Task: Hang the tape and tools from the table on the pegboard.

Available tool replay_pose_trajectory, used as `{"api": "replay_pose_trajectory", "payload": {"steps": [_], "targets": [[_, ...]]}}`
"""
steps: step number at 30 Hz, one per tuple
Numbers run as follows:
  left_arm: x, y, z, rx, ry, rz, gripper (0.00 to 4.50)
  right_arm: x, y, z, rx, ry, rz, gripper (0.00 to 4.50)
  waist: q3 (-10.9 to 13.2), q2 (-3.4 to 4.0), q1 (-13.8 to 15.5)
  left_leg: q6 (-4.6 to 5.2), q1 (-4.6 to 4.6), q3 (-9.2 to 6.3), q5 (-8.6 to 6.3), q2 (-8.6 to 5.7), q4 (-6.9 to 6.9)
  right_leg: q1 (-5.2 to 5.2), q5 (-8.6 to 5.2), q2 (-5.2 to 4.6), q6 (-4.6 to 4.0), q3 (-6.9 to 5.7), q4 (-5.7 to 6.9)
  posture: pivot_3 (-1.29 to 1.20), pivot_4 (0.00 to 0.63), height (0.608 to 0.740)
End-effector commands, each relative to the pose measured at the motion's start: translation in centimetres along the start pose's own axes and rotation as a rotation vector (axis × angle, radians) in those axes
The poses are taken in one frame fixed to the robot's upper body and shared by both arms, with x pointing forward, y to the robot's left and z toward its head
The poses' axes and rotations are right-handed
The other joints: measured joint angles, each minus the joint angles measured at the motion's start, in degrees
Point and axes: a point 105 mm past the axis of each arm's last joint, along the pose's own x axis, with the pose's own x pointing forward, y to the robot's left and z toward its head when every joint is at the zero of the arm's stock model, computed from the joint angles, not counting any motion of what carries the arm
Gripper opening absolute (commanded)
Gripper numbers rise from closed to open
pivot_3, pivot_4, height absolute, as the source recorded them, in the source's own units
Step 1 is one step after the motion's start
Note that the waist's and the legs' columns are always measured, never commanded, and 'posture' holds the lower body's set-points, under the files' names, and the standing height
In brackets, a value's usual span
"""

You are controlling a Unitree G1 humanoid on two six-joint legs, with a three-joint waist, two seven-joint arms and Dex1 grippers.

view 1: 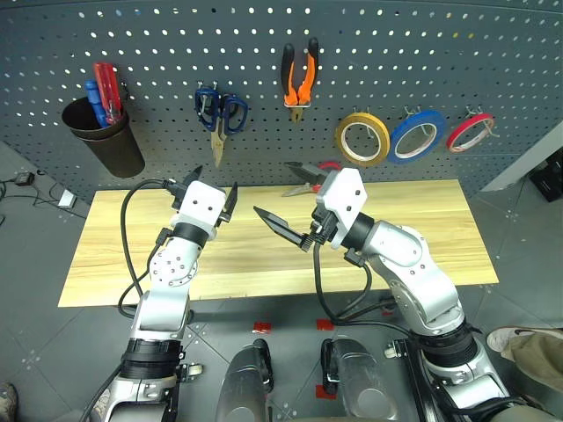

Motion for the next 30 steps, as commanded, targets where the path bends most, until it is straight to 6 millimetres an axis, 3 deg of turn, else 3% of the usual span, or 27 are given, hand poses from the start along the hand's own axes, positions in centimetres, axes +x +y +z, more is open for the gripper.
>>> {"api": "replay_pose_trajectory", "payload": {"steps": [1, 6, 10, 13, 18, 22, 25, 30], "targets": [[-0.3, -0.3, 1.3, 0.005, -0.039, -0.039, 3.52, -0.3, 0.3, 1.4, -0.028, -0.047, -0.001, 4.5, 0.0, -0.01, 0.0, 0.0, 0.0, 0.0, 0.0, 0.0, 0.01, 0.0, 0.0, 0.0, 0.0, 0.02, 0.0, -0.23, 0.26, 0.74], [-0.4, -0.9, 0.7, -0.009, -0.01, -0.098, 3.52, -0.7, 0.4, 0.9, -0.016, -0.022, 0.003, 4.5, 0.0, -0.01, 0.0, 0.0, 0.03, -0.01, 0.0, 0.0, 0.02, 0.04, 0.0, 0.0, 0.0, 0.0, 0.01, -0.23, 0.261, 0.74], [-0.4, -3.3, 0.1, 0.042, 0.009, -0.27, 3.52, -1.0, 0.9, 0.0, 0.004, 0.029, 0.027, 4.5, 0.0, -0.01, 0.0, 0.0, 0.03, -0.01, 0.0, -0.01, 0.03, 0.04, 0.0, 0.0, 0.0, 0.01, 0.02, -0.23, 0.261, 0.74], [-0.3, -4.5, -0.5, 0.059, 0.019, -0.376, 4.41, -1.5, 1.7, -1.0, 0.02, 0.095, 0.067, 4.5, 0.0, 0.0, 0.0, 0.0, 0.04, -0.01, 0.0, -0.01, 0.03, 0.04, 0.0, 0.0, 0.0, 0.01, 0.02, -0.23, 0.261, 0.74], [0.0, -4.8, -0.6, 0.026, 0.009, -0.435, 4.48, -2.3, 1.9, -3.6, 0.044, 0.261, 0.033, 4.5, 0.0, 0.0, -0.1, 0.0, 0.04, -0.01, 0.0, -0.01, 0.03, 0.04, 0.0, 0.0, 0.0, 0.02, 0.02, -0.25, 0.264, 0.74], [-1.3, -5.6, -1.4, -0.011, 0.046, -0.52, 4.48, -3.0, 0.6, -7.8, 0.132, 0.493, -0.077, 4.5, 0.0, -0.02, -0.3, -0.01, 0.07, 0.01, 0.01, 0.0, 0.04, 0.04, 0.0, 0.0, 0.0, 0.03, 0.06, -0.25, 0.264, 0.74], [-2.2, -5.5, -2.1, -0.042, 0.091, -0.565, 4.48, -3.1, -0.3, -9.0, 0.183, 0.548, -0.131, 4.5, 0.0, -0.02, -0.5, -0.01, 0.07, 0.0, 0.01, 0.0, 0.04, 0.04, 0.0, 0.0, -0.01, 0.03, 0.05, -0.25, 0.264, 0.74], [-4.1, -3.7, -4.2, -0.074, 0.212, -0.624, 4.48, -2.6, -3.4, -11.2, 0.142, 0.628, -0.208, 4.5, 0.0, -0.02, -1.2, 0.0, 0.07, 0.0, 0.01, -0.01, 0.06, 0.04, 0.01, 0.0, -0.01, 0.02, 0.09, -0.22, 0.273, 0.74]]}}
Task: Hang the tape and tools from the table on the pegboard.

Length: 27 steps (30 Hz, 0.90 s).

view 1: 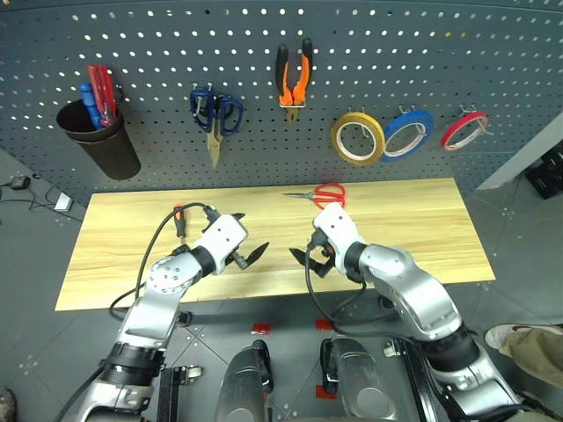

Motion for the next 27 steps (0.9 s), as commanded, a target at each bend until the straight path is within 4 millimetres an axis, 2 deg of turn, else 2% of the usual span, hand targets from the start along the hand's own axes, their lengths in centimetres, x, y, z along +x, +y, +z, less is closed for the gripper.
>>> {"api": "replay_pose_trajectory", "payload": {"steps": [1, 3, 11, 17, 22, 23, 24, 27], "targets": [[-1.3, 1.3, 1.0, -0.016, -0.023, -0.003, 4.48, 0.8, -1.9, 0.8, -0.053, -0.011, -0.063, 4.5, 0.0, 0.01, -0.1, 0.0, 0.0, -0.01, 0.0, 0.02, 0.0, 0.0, 0.0, 0.01, 0.0, -0.02, 0.0, -0.22, 0.278, 0.74], [-1.5, 2.0, 1.4, -0.041, -0.029, 0.011, 4.48, 1.5, -2.8, 1.0, -0.072, -0.007, -0.087, 4.5, 0.0, 0.0, 0.1, 0.0, 0.0, -0.02, 0.0, 0.01, -0.02, 0.0, 0.0, 0.01, 0.0, -0.02, 0.0, -0.21, 0.285, 0.74], [-1.3, 4.0, 2.6, -0.072, -0.028, 0.083, 4.48, 3.7, -5.9, 1.9, -0.049, 0.03, -0.172, 4.5, 0.6, 0.09, 0.6, 0.01, 0.0, 0.06, -0.01, 0.0, -0.06, -0.04, 0.0, 0.0, 0.0, 0.06, -0.04, -0.17, 0.389, 0.74], [-0.9, 2.5, 3.3, -0.039, -0.027, -0.023, 4.48, 5.0, -8.0, 0.7, -0.065, 0.109, -0.155, 4.5, 3.5, 0.2, 1.2, 0.01, 0.07, 0.18, 0.0, 0.03, -0.09, -0.09, -0.01, 0.0, -0.02, 0.19, -0.04, -0.15, 0.449, 0.74], [-0.7, 2.4, 3.1, -0.036, -0.017, -0.027, 4.48, 5.4, -10.1, -0.6, -0.055, 0.173, -0.17, 4.5, 5.7, 0.26, 1.4, 0.01, 0.02, 0.29, 0.0, 0.03, -0.11, -0.18, -0.04, -0.03, -0.05, 0.27, -0.09, -0.14, 0.477, 0.74], [-0.6, 2.3, 3.2, -0.037, -0.02, -0.029, 4.5, 5.4, -10.5, -0.7, -0.056, 0.182, -0.177, 4.13, 6.0, 0.26, 1.4, 0.01, 0.02, 0.34, 0.0, 0.03, -0.12, -0.21, -0.05, -0.04, -0.06, 0.3, -0.1, -0.14, 0.481, 0.74], [-0.6, 2.2, 3.3, -0.037, -0.023, -0.031, 4.5, 5.4, -10.9, -0.8, -0.062, 0.189, -0.185, 3.99, 6.4, 0.24, 1.4, 0.01, 0.0, 0.38, 0.0, 0.03, -0.14, -0.24, -0.05, -0.04, -0.06, 0.32, -0.1, -0.14, 0.483, 0.74], [-0.5, 1.9, 3.6, -0.037, -0.031, -0.039, 4.5, 5.4, -11.7, -0.8, -0.067, 0.197, -0.197, 2.89, 6.9, 0.29, 1.4, 0.01, -0.01, 0.44, 0.0, 0.04, -0.18, -0.32, -0.05, -0.04, -0.06, 0.35, -0.1, -0.14, 0.485, 0.74]]}}
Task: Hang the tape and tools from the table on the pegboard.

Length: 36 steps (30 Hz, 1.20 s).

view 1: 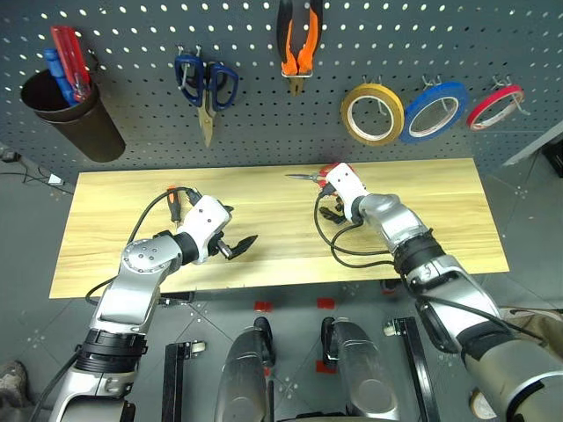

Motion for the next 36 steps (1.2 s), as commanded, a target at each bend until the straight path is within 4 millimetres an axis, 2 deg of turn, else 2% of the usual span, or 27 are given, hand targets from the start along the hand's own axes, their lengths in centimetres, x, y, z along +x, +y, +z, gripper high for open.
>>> {"api": "replay_pose_trajectory", "payload": {"steps": [1, 3, 8, 9, 11, 15, 18, 22, 26, 30, 36], "targets": [[-0.1, -0.6, 1.2, 0.026, -0.036, -0.014, 4.5, 0.0, -0.9, 0.7, -0.012, -0.027, -0.015, 2.62, 0.1, 0.01, 0.0, 0.0, 0.0, 0.02, 0.0, 0.0, -0.03, -0.02, 0.0, 0.0, 0.0, 0.01, 0.0, -0.13, 0.485, 0.74], [0.0, -0.7, 1.5, 0.025, -0.045, -0.016, 4.5, -0.1, -1.4, 0.6, -0.023, -0.016, -0.026, 1.96, 0.1, 0.02, 0.0, 0.0, 0.0, 0.07, 0.0, 0.02, -0.06, -0.05, -0.02, 0.0, 0.0, 0.03, 0.0, -0.13, 0.485, 0.74], [0.2, -0.9, 1.8, 0.03, -0.052, -0.027, 4.5, -0.1, -1.8, -0.5, -0.11, 0.041, -0.008, 1.96, 0.2, 0.09, 0.0, 0.0, 0.0, 0.11, 0.0, 0.02, -0.06, -0.06, -0.02, 0.0, 0.0, 0.06, 0.01, -0.14, 0.483, 0.74], [0.3, -0.9, 1.9, 0.03, -0.053, -0.027, 4.5, -0.1, -1.8, -0.8, -0.134, 0.054, 0.001, 1.8, 0.2, 0.1, 0.0, 0.0, 0.0, 0.11, 0.0, 0.02, -0.06, -0.06, -0.02, 0.0, 0.01, 0.07, 0.01, -0.14, 0.483, 0.74], [0.4, -0.9, 2.0, 0.026, -0.059, -0.033, 4.5, -0.1, -1.7, -1.4, -0.205, 0.084, 0.033, 1.38, 0.2, 0.1, 0.0, 0.0, 0.0, 0.11, 0.0, 0.02, -0.06, -0.06, -0.02, 0.0, 0.01, 0.06, 0.01, -0.14, 0.482, 0.74], [0.2, -1.8, 1.9, 0.002, -0.053, -0.101, 4.5, -0.2, -0.9, -2.5, -0.307, 0.131, 0.118, 0.05, 0.2, 0.1, 0.0, 0.0, 0.01, 0.12, 0.0, 0.02, -0.06, -0.06, -0.03, 0.0, 0.02, 0.07, 0.01, -0.15, 0.478, 0.74], [-0.1, -2.1, 1.6, -0.001, -0.035, -0.125, 4.5, -0.2, -0.3, -2.9, -0.351, 0.142, 0.161, 0.02, 0.2, 0.1, 0.0, -0.01, 0.01, 0.12, 0.0, 0.03, -0.06, -0.06, -0.03, 0.0, 0.02, 0.06, 0.01, -0.14, 0.473, 0.74], [-1.1, -2.8, 1.2, -0.016, -0.007, -0.172, 4.5, -0.2, 0.8, -1.7, -0.533, 0.067, 0.219, 0.02, 0.2, 0.1, -0.1, -0.02, 0.02, 0.12, 0.0, 0.05, -0.05, -0.06, -0.03, 0.01, 0.02, 0.07, 0.01, -0.14, 0.468, 0.74], [-2.2, -3.6, 0.7, -0.028, 0.028, -0.228, 4.5, -1.1, 3.8, -0.4, -0.779, -0.061, 0.387, 0.02, 0.3, 0.13, -0.1, -0.02, 0.02, 0.13, 0.0, 0.05, -0.07, -0.08, -0.04, 0.01, 0.04, 0.1, 0.0, -0.15, 0.463, 0.74], [-2.8, -4.0, 0.3, -0.03, 0.05, -0.257, 4.5, -2.9, 6.9, 0.2, -1.011, -0.159, 0.564, 0.02, 0.4, 0.26, 0.0, -0.02, 0.01, 0.15, 0.0, 0.04, -0.1, -0.14, -0.05, 0.01, 0.06, 0.11, 0.0, -0.15, 0.459, 0.74], [-2.5, -3.8, 0.3, -0.033, 0.048, -0.246, 4.5, -4.4, 9.5, 0.7, -1.211, -0.227, 0.687, 0.02, 0.6, 0.28, 0.1, -0.02, 0.0, 0.14, 0.0, 0.03, -0.08, -0.16, -0.05, 0.0, 0.06, 0.1, 0.01, -0.15, 0.452, 0.74]]}}
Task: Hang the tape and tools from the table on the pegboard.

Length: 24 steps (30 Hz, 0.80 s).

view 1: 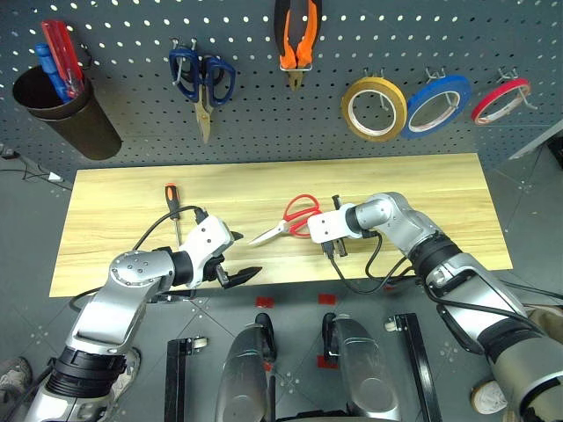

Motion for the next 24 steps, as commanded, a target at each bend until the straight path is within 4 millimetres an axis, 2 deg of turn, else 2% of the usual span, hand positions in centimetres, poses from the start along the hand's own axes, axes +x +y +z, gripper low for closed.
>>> {"api": "replay_pose_trajectory", "payload": {"steps": [1, 6, 15, 18, 24], "targets": [[0.0, -0.1, 0.8, 0.022, -0.023, 0.0, 4.5, 0.4, 0.6, 2.4, -0.177, -0.05, 0.072, 0.02, 0.0, 0.0, 0.0, 0.0, 0.0, 0.0, 0.0, 0.0, 0.0, 0.0, 0.0, 0.0, 0.0, 0.0, 0.0, -0.15, 0.451, 0.74], [0.3, -0.3, 0.7, 0.023, -0.024, 0.004, 4.5, 1.2, 0.6, 3.0, -0.324, -0.023, 0.095, 0.02, 0.0, 0.0, -0.1, 0.0, 0.0, 0.01, 0.0, 0.0, 0.01, -0.01, 0.0, 0.0, -0.01, 0.0, -0.01, -0.15, 0.444, 0.74], [0.5, -0.3, 0.3, 0.021, -0.02, 0.014, 4.5, 2.3, -0.4, 3.0, -0.38, 0.023, 0.046, 0.02, 0.0, 0.0, -0.1, -0.01, 0.0, 0.0, 0.01, 0.01, 0.03, -0.01, -0.01, 0.0, -0.02, -0.01, 0.01, -0.15, 0.44, 0.74], [0.7, -0.2, 0.2, 0.023, -0.019, 0.022, 4.5, 2.4, -1.0, 3.0, -0.437, 0.042, 0.007, 0.83, 0.0, 0.0, -0.1, -0.01, -0.01, 0.01, 0.01, 0.0, 0.04, -0.01, -0.01, 0.0, -0.03, 0.0, 0.01, -0.16, 0.438, 0.74], [1.1, -0.2, 0.2, 0.022, -0.028, 0.031, 4.5, 2.0, -2.4, 3.3, -0.538, 0.048, -0.101, 2.83, 0.0, 0.0, -0.1, -0.02, -0.01, 0.01, 0.01, 0.01, 0.04, -0.03, -0.01, 0.0, -0.02, -0.01, 0.02, -0.17, 0.437, 0.74]]}}
